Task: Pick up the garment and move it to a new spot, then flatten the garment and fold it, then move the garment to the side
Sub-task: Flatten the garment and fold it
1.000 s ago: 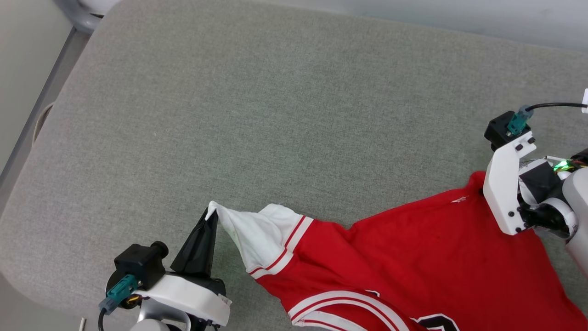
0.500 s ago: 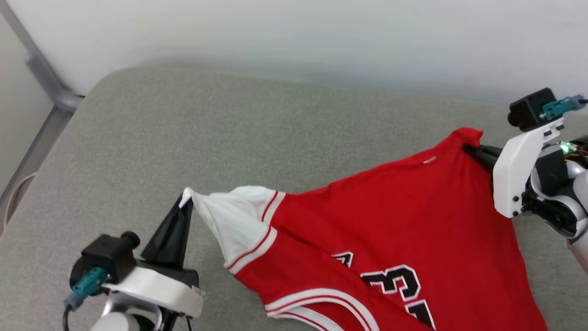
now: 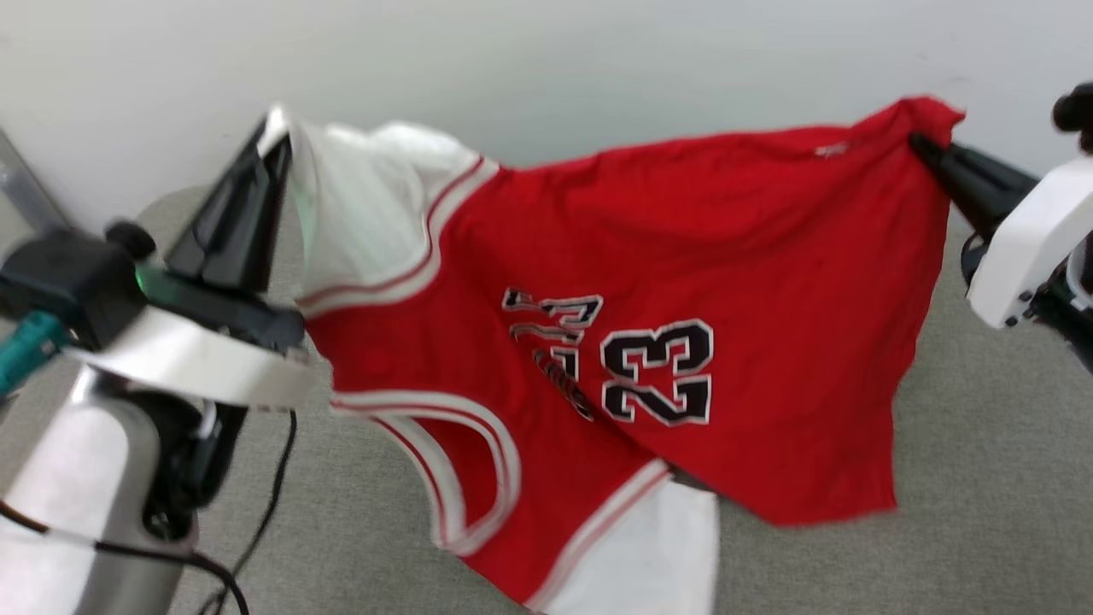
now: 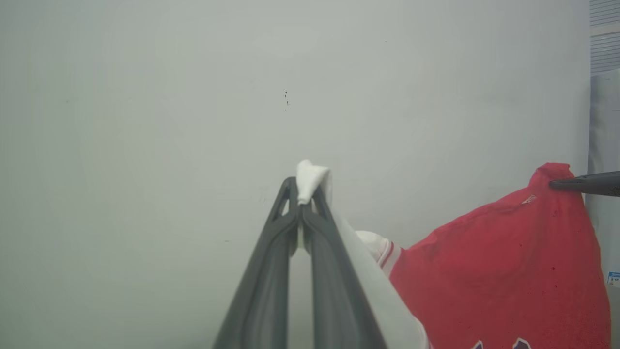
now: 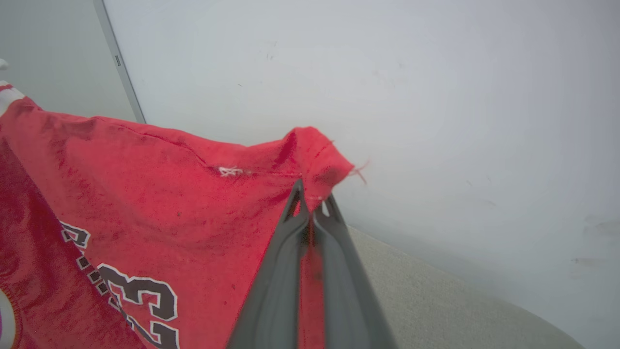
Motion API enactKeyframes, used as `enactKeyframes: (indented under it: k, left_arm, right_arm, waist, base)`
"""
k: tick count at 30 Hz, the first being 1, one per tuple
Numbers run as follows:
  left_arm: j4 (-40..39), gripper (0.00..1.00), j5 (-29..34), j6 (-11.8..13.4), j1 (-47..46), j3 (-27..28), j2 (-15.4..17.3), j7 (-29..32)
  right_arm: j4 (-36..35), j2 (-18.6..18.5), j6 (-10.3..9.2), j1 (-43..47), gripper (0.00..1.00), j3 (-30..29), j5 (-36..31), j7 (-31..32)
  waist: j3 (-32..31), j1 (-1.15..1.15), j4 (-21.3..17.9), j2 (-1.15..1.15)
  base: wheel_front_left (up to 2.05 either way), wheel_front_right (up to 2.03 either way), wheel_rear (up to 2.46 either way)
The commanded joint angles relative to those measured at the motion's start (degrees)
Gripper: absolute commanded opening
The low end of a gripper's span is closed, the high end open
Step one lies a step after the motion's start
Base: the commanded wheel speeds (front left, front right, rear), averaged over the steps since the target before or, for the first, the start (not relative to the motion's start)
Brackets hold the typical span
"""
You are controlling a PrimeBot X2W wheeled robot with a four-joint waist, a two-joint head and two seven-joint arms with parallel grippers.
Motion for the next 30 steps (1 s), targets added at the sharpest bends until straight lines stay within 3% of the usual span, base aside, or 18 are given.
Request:
enactKeyframes:
  k: [1, 8, 17, 23, 30]
  left_arm:
    - [-0.29, 0.00, 0.11, -0.33, -1.93, 0.24, 0.21, 0.37]
    - [0.77, 0.00, 0.32, -2.72, -15.48, -0.21, 0.91, 3.75]
    - [7.05, 0.00, -0.84, -5.57, -30.84, -0.63, -0.09, 4.58]
    - [13.15, 0.00, -1.79, -7.23, -41.59, -1.34, -0.06, 4.30]
    - [22.64, 0.00, -2.10, -8.32, -57.66, -3.11, 0.72, 3.40]
  right_arm:
    - [-0.75, 0.51, -0.06, -0.90, 0.00, -0.96, -0.38, -0.01]
    - [-5.44, 3.62, -0.06, -4.91, 0.00, -7.98, -4.10, 1.54]
    - [-9.03, 7.02, -0.06, -11.63, 0.00, -12.06, -7.65, 5.21]
    - [-8.26, 7.93, -0.06, -20.13, 0.00, -13.59, -10.35, 7.57]
    - [-2.30, 10.65, -0.06, -35.02, 0.00, -15.02, -14.25, 7.88]
  waist:
    - [0.24, 0.00, -0.29, 0.00]
    - [2.10, 0.00, -1.09, 0.00]
    - [7.91, 0.00, -1.48, 0.00]
    - [15.53, 0.00, -1.36, 0.00]
    - [25.12, 0.00, -2.10, 0.00]
  base:
    - [0.00, 0.00, 0.00]
    - [0.00, 0.00, 0.00]
    - [0.00, 0.00, 0.00]
    - [0.00, 0.00, 0.00]
    - [0.00, 0.00, 0.00]
